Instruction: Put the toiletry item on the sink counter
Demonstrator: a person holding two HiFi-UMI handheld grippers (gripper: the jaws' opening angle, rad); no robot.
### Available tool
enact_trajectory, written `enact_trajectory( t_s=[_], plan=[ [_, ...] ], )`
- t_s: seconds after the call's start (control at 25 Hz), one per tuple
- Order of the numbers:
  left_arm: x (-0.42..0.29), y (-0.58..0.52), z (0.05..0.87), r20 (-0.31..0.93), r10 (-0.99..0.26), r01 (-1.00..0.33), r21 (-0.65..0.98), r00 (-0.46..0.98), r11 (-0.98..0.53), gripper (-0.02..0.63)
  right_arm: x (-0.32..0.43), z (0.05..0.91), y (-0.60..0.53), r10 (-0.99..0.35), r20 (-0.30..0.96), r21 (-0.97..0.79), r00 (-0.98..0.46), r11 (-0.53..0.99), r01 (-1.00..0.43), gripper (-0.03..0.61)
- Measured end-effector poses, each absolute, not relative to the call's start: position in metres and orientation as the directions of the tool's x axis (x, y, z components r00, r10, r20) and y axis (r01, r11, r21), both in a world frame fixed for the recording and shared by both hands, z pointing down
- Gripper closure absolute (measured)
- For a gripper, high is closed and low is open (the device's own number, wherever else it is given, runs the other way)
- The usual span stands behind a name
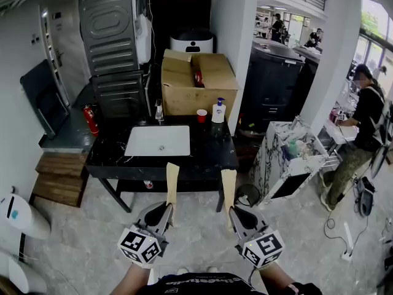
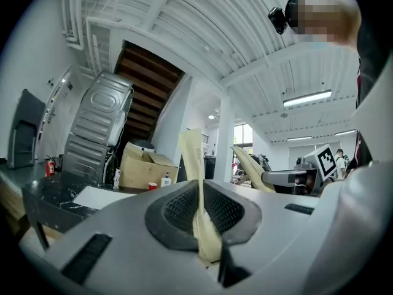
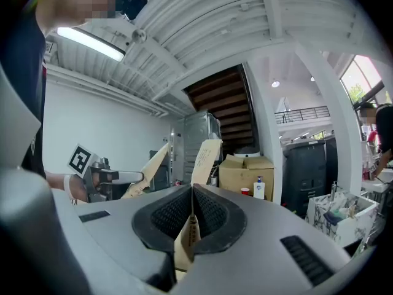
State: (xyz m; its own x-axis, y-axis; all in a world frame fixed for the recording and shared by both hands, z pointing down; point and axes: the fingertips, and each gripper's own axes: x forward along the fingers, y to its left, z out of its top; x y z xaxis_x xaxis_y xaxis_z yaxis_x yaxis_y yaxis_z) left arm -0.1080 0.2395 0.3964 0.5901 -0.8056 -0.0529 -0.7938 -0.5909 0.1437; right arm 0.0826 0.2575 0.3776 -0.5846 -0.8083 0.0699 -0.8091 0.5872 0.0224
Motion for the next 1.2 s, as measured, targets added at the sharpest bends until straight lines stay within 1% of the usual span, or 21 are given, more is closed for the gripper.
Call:
enact_trajectory(
  t_s=[0.64, 1.2],
  plan=[
    [-0.116, 0.241, 0.393, -0.066, -0.825, -0.812, 0.151, 0.561, -0.564, 0.578, 0.087, 0.369, 0.258, -0.807, 0.031, -0.014, -0.589, 0.589, -0.808, 0.537],
    [-0.097, 0.235, 0.395, -0.062, -0.823, -0.807, 0.165, 0.565, -0.566, 0.58, 0.103, 0.37, 0.254, -0.81, 0.031, -0.041, -0.586, 0.585, -0.81, 0.537]
  ],
)
